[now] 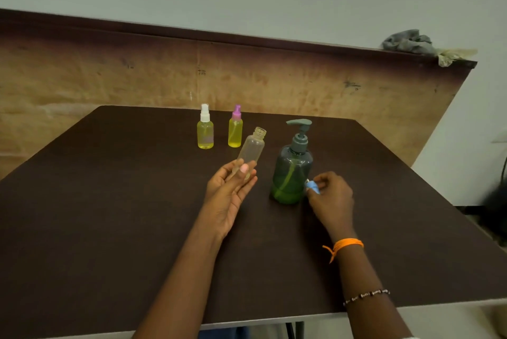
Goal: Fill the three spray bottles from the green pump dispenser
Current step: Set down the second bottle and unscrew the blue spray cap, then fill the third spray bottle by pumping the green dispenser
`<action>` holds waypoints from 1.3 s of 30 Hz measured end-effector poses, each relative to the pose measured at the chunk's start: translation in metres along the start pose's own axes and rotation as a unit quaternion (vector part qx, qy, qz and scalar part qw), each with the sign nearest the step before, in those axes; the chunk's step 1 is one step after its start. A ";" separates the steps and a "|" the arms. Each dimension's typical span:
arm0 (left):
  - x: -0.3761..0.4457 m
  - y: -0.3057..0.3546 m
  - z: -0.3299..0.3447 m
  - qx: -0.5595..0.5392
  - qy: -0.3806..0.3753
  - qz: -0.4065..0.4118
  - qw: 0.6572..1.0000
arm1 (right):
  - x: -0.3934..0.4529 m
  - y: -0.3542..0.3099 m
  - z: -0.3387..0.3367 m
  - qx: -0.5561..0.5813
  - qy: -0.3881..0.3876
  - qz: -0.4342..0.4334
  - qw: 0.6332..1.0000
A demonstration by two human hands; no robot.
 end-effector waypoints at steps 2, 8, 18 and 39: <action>0.001 0.000 0.001 0.002 0.001 0.000 1.000 | -0.001 0.003 0.003 0.001 -0.002 0.010 1.000; 0.000 -0.001 0.001 0.002 0.007 -0.001 1.000 | -0.005 0.007 0.007 -0.001 -0.008 0.017 1.000; -0.006 0.001 0.001 0.004 0.011 0.002 1.000 | -0.002 0.005 -0.001 0.095 -0.007 0.074 0.993; 0.001 -0.001 -0.003 0.000 -0.001 -0.016 1.000 | 0.020 -0.059 -0.055 0.140 0.154 -0.176 0.962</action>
Point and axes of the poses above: each hand's wrist, its own x-axis towards the middle knuckle, its own z-axis out of the palm, y = z × x, the point moved 1 cm from there along x, towards the middle knuckle, and after that the axes turned 2 degrees about -x, right-handed, at the moved point
